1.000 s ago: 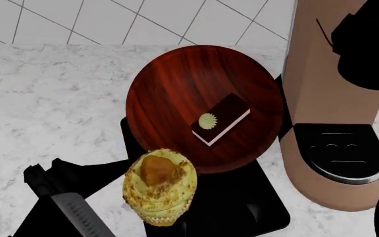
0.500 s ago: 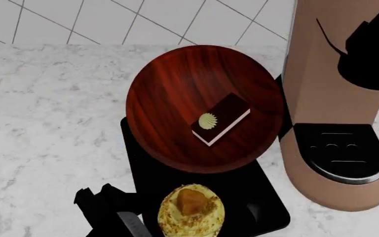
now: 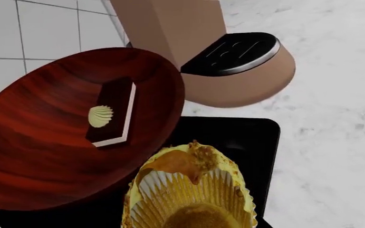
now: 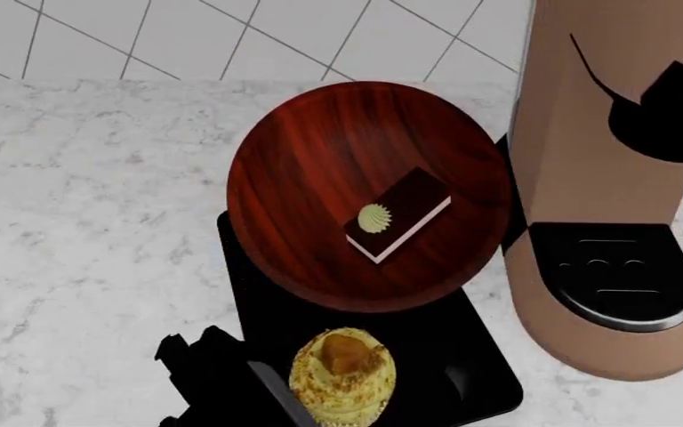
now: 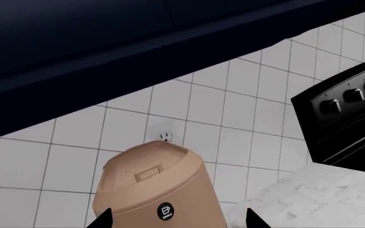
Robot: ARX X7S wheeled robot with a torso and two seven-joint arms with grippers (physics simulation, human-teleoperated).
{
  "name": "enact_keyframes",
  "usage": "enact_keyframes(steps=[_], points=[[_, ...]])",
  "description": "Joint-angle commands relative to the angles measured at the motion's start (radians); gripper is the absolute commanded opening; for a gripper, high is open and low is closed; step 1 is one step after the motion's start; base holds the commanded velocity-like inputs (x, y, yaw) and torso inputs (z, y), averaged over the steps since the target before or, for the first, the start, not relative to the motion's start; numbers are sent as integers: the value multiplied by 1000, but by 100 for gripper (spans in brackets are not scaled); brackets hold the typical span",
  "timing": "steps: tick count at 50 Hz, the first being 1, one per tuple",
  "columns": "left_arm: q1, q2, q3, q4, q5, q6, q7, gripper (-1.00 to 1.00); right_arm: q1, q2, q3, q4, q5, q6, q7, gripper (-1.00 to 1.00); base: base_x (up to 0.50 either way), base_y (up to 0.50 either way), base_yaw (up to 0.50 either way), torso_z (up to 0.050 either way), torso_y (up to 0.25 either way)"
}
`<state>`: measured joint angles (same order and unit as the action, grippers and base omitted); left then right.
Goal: Pick up the bowl with cake and place it on the tray. Pick up the cupcake and place it on the tray.
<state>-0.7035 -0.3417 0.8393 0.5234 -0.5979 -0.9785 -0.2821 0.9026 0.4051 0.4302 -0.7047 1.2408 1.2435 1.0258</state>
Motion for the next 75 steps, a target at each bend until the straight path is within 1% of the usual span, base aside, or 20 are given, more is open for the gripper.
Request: enact_keyframes(steps=[1,7,27,35,41,42,45,50,55,56,58,59,60,62,63,64,65,69,75], points=[[-30,26,15,-121,45,88,11,-100,-16,4,-5,-3,-8,-15,-6,100,0,0,0,0,0],[-42,45,37,-205,82,138,29,-100,-23,7,-7,-1,-14,-24,-12,100,0,0,0,0,0],[27,56,100,-373,131,206,40,-100,-21,18,4,-8,37,-16,28,100,1,0,0,0,0],[33,58,93,-371,119,195,32,-100,-20,22,-2,-3,40,-20,28,100,1,0,2,0,0],[33,53,82,-334,98,173,27,-100,-16,25,-4,0,46,-23,31,100,2,0,1,0,0],[32,52,77,-322,91,165,25,100,-20,26,-4,-1,43,-25,28,100,0,0,0,0,0],[33,44,55,-267,62,143,15,100,-26,25,-4,-2,43,-28,27,100,0,0,2,0,0],[36,15,-21,-89,-31,73,-25,100,-28,30,-1,-3,51,-29,33,100,0,1,1,0,0],[11,-10,-191,214,-254,-85,-138,100,-29,27,-3,-4,55,-34,35,100,0,0,0,0,0],[5,-8,-215,238,-287,-108,-159,100,-29,28,-3,-4,56,-34,36,100,0,0,0,0,0],[-28,0,-313,321,-436,-183,-244,100,-25,29,-3,-6,63,-34,41,100,0,0,0,0,0],[-42,0,-344,345,-489,-202,-272,100,-25,29,-3,-5,63,-35,41,100,0,0,0,0,0],[-62,-8,-390,372,-577,-226,-321,100,-23,28,-5,-4,64,-35,42,100,0,0,0,0,0],[-101,-47,-473,385,-742,-240,-404,100,-15,34,-2,-3,74,-33,48,100,0,0,0,0,0],[-127,-84,-521,368,-860,-226,-465,100,-14,37,-1,-3,73,-34,48,100,0,0,0,0,0],[-229,-234,-671,288,-925,-169,-552,100,8,22,-47,7,18,-51,24,100,0,0,0,0,0],[-217,-317,-784,283,-902,-168,-557,100,12,23,-54,10,9,-54,16,100,0,3,4,0,0],[-167,-296,-766,275,-796,-152,-515,100,6,27,-74,20,-27,-72,-17,100,0,3,0,0,0],[-116,-281,-758,276,-745,-134,-522,100,-5,39,-82,29,-42,-84,-46,100,0,0,0,0,0]])
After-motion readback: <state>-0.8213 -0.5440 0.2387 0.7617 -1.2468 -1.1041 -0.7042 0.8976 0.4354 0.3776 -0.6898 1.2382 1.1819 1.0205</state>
